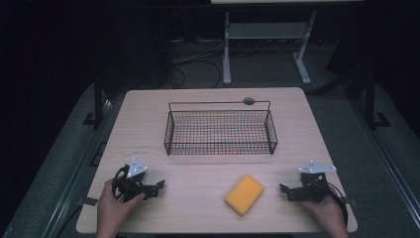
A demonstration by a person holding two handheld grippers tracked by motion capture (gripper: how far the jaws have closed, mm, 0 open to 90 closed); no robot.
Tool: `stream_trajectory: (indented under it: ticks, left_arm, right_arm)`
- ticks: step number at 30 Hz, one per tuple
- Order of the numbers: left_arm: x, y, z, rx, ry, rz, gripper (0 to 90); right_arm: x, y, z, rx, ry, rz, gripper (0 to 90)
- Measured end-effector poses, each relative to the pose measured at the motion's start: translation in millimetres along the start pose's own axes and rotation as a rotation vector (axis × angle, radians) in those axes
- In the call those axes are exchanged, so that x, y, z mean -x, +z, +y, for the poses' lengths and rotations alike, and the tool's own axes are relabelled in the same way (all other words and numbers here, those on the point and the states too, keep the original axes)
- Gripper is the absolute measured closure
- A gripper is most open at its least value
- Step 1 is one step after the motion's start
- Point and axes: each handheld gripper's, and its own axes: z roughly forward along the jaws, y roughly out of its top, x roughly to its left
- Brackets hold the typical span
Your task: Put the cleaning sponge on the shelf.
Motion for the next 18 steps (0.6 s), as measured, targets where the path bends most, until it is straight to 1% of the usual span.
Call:
stream_trajectory:
  ticks: [5, 8, 9, 10, 13, 14, 15, 16, 17, 18]
  left_arm:
    - [0.1, 0.0, 0.0, 0.0, -0.001, 0.001, 12.7]
    - [0.0, 0.0, 0.0, 0.0, -0.001, 0.001, 12.7]
    - [0.0, 0.0, 0.0, 0.0, -0.001, 0.001, 12.7]
    - [0.1, 0.0, 0.0, 0.0, -0.001, 0.001, 12.7]
    - [0.1, 0.0, 0.0, 0.0, -0.001, 0.001, 12.7]
    - [0.0, 0.0, 0.1, 0.0, -0.001, 0.001, 12.7]
    - [0.0, 0.0, 0.0, 0.0, -0.001, 0.001, 12.7]
    - [0.0, 0.0, 0.0, 0.0, -0.001, 0.001, 12.7]
    - [0.1, 0.1, 0.0, 0.001, -0.001, 0.001, 12.7]
    - [0.0, 0.0, 0.0, 0.0, -0.001, 0.001, 12.7]
  right_arm:
    - [0.0, -0.1, 0.0, 0.0, 0.0, 0.001, 1.2]
    - [0.3, -0.6, 0.0, 0.0, 0.0, 0.001, 3.0]
    - [1.4, -3.8, 1.7, -0.011, 0.002, 0.003, 11.2]
    - [1.7, -5.2, 2.3, -0.016, 0.003, 0.005, 14.4]
    - [2.7, -7.6, 3.7, -0.031, 0.009, 0.019, 17.0]
    - [1.6, -10.4, 4.7, -0.043, -0.005, 0.027, 26.4]
    - [0.9, -12.0, 5.3, -0.048, -0.006, 0.036, 28.5]
    - [0.9, -12.0, 5.3, -0.048, -0.006, 0.036, 28.5]
    - [0.3, -15.9, 6.8, -0.042, -0.008, 0.05, 37.5]
    - [-0.1, -17.6, 7.3, -0.043, -0.008, 0.063, 42.0]
